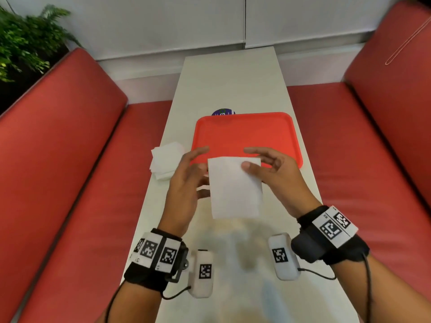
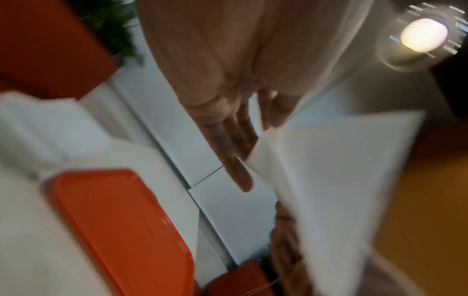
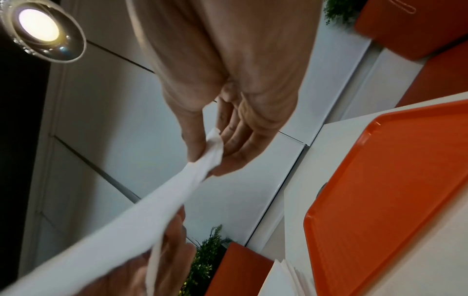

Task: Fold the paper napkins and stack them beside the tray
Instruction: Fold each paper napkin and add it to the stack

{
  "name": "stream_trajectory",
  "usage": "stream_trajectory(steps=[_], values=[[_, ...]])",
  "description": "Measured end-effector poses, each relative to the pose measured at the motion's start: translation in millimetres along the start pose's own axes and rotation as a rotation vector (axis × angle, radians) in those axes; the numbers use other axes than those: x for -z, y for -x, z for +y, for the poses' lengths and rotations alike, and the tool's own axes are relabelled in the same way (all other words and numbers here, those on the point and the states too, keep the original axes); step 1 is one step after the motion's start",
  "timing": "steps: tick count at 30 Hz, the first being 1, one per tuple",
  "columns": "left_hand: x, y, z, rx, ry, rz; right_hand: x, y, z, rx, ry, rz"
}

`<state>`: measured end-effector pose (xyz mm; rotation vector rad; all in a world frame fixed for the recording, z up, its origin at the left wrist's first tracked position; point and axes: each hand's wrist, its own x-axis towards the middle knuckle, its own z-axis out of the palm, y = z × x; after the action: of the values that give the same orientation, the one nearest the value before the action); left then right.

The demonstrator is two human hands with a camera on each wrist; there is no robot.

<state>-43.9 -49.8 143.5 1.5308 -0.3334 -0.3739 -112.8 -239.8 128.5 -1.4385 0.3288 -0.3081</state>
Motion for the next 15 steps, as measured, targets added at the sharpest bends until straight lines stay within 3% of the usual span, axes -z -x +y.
stream_trajectory(steps=[3, 7, 15], values=[[5.5, -5.0, -6.1, 0.140, 0.077, 0.051, -6.3, -9.5, 4.8, -0.008, 0.042, 0.047], [15.1, -10.0, -13.5, 0.077, -0.041, 0.129, -28.5, -19.4, 14.3, -0.003, 0.048, 0.033], [70.2, -46.6, -38.5, 0.156, 0.005, 0.317, -93.4, -50.2, 44.2, -0.136, 0.009, -0.021]])
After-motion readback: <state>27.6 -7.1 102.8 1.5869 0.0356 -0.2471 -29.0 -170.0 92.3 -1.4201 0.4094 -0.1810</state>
